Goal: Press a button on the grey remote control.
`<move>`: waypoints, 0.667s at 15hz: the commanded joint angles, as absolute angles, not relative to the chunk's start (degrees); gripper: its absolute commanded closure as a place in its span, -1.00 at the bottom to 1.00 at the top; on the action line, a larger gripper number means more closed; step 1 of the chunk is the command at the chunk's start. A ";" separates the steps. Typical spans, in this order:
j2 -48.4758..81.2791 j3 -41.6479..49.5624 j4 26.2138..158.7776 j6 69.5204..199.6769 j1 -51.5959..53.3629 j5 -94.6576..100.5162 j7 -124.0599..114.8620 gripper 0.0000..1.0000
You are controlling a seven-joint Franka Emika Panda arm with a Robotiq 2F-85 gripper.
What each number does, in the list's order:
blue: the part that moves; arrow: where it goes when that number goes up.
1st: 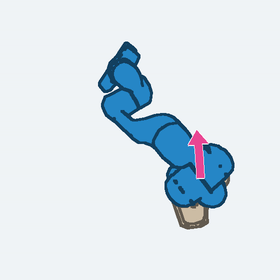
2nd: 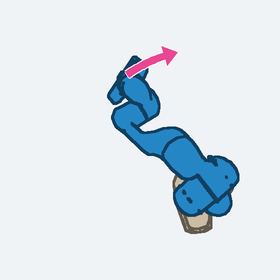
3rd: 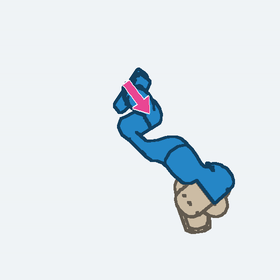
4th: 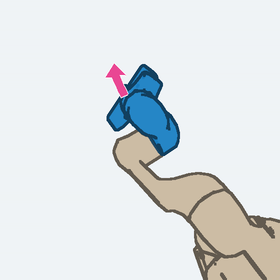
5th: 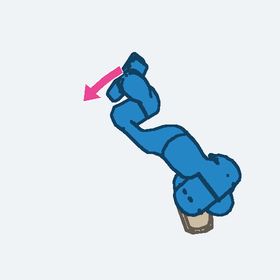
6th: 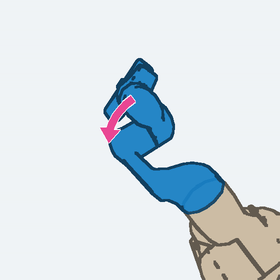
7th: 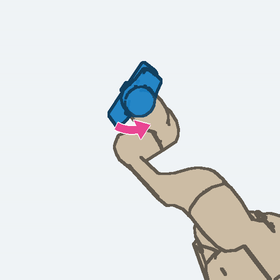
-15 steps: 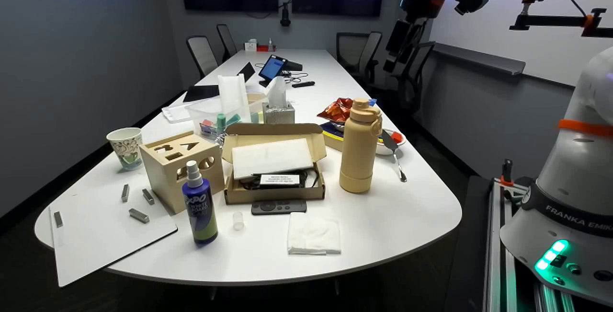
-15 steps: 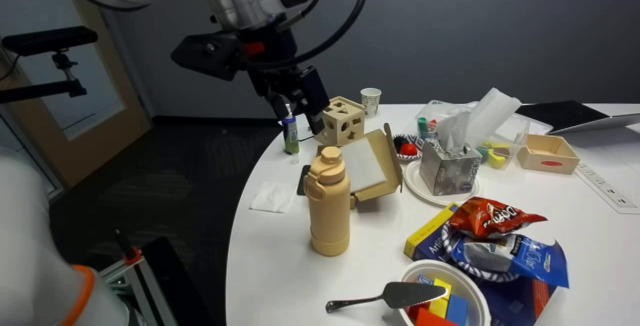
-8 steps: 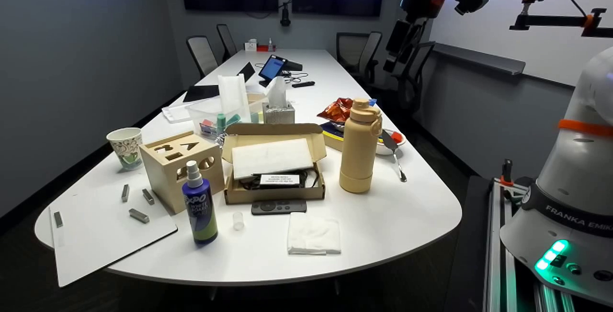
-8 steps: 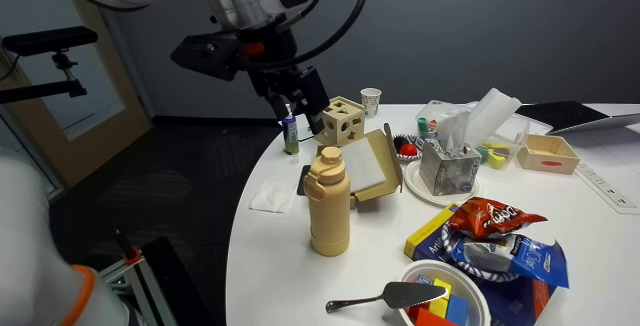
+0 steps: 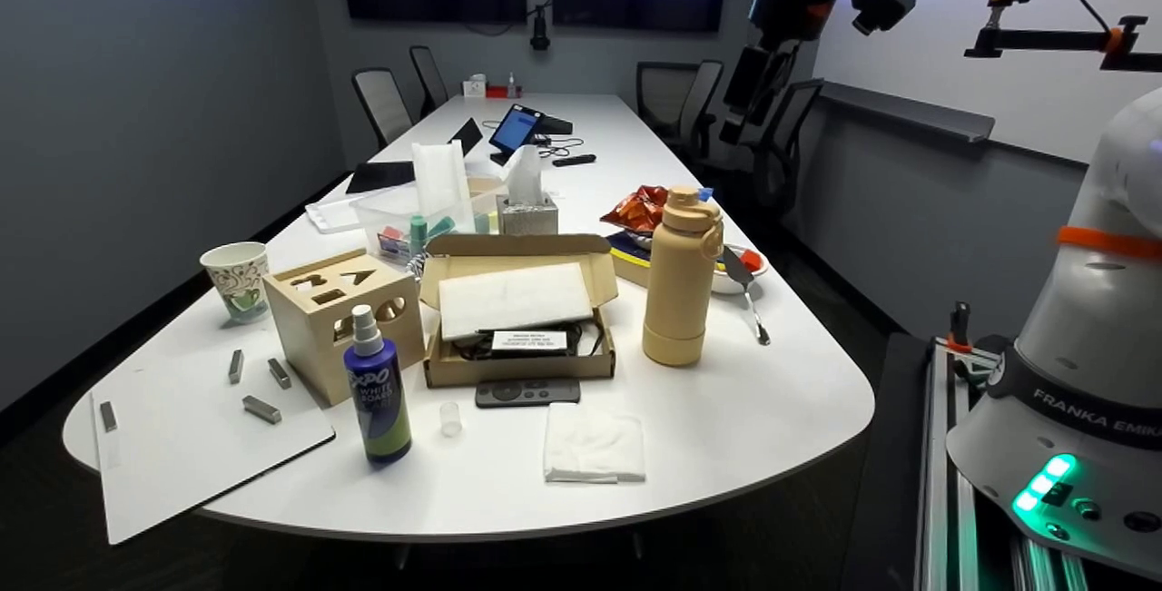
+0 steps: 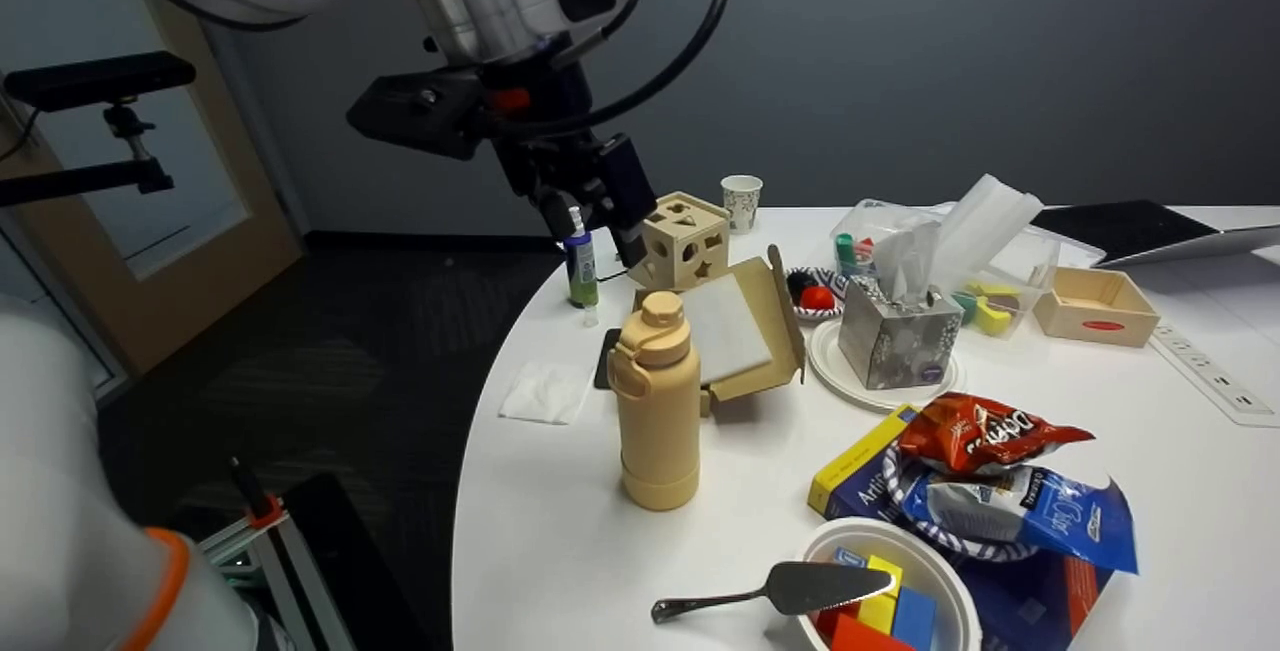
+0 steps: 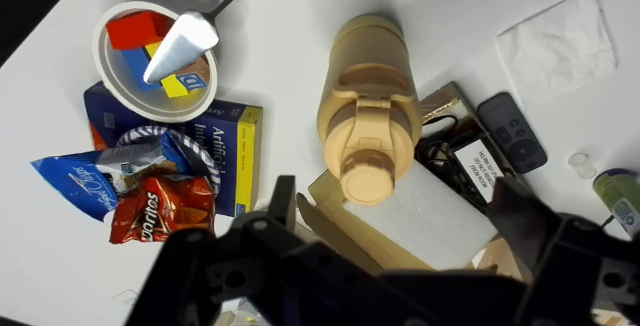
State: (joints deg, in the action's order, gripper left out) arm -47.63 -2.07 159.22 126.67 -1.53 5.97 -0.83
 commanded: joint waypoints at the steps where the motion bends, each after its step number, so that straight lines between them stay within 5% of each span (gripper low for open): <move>1: -38.46 -6.39 156.53 131.16 1.19 5.93 -2.97 -1.00; 10: -9.07 -9.41 147.02 146.48 6.08 3.70 -1.25 -1.00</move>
State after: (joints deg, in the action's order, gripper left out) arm -19.65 -10.96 152.24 142.91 4.50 5.67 -3.35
